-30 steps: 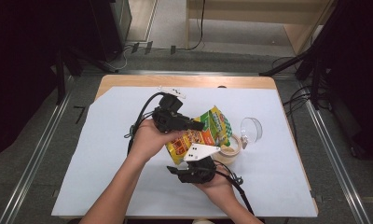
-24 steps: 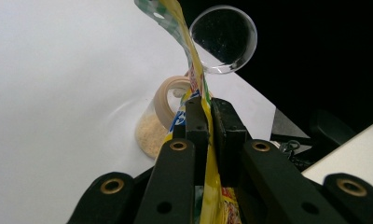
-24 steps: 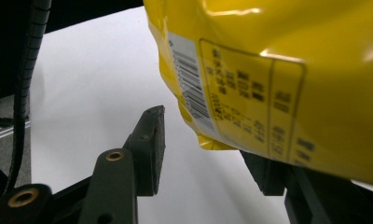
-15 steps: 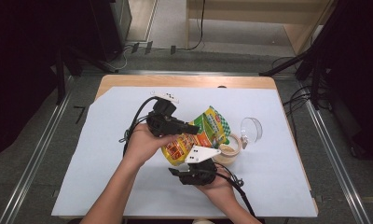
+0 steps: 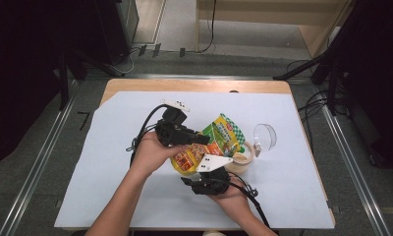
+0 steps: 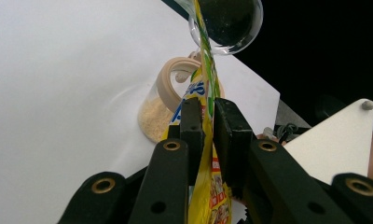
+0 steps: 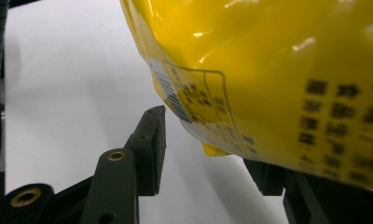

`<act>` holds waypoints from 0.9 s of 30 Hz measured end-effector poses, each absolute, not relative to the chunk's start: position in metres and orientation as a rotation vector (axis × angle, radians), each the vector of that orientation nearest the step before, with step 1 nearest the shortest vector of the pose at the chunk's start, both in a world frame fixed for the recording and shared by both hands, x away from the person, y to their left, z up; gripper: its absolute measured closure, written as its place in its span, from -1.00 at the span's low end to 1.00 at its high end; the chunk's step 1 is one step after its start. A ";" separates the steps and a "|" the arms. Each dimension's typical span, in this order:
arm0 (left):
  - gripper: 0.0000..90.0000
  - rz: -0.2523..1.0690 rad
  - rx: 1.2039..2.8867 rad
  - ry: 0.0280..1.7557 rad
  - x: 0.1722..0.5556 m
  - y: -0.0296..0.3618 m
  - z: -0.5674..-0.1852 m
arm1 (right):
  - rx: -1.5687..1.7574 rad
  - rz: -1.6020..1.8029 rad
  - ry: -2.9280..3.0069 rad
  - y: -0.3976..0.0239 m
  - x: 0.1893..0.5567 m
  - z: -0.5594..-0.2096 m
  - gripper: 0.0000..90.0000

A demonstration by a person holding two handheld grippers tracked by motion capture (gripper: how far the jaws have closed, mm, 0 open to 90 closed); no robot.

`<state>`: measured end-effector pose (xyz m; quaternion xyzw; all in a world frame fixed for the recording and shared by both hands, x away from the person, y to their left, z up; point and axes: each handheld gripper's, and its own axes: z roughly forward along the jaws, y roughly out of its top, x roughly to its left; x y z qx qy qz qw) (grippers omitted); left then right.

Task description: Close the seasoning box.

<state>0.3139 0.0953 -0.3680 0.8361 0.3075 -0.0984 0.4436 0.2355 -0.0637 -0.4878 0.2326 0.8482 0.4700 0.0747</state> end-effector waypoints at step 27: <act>0.95 -0.237 2.075 0.705 0.311 0.104 -0.366 | 0.655 1.374 2.576 -0.060 0.233 -0.492 0.19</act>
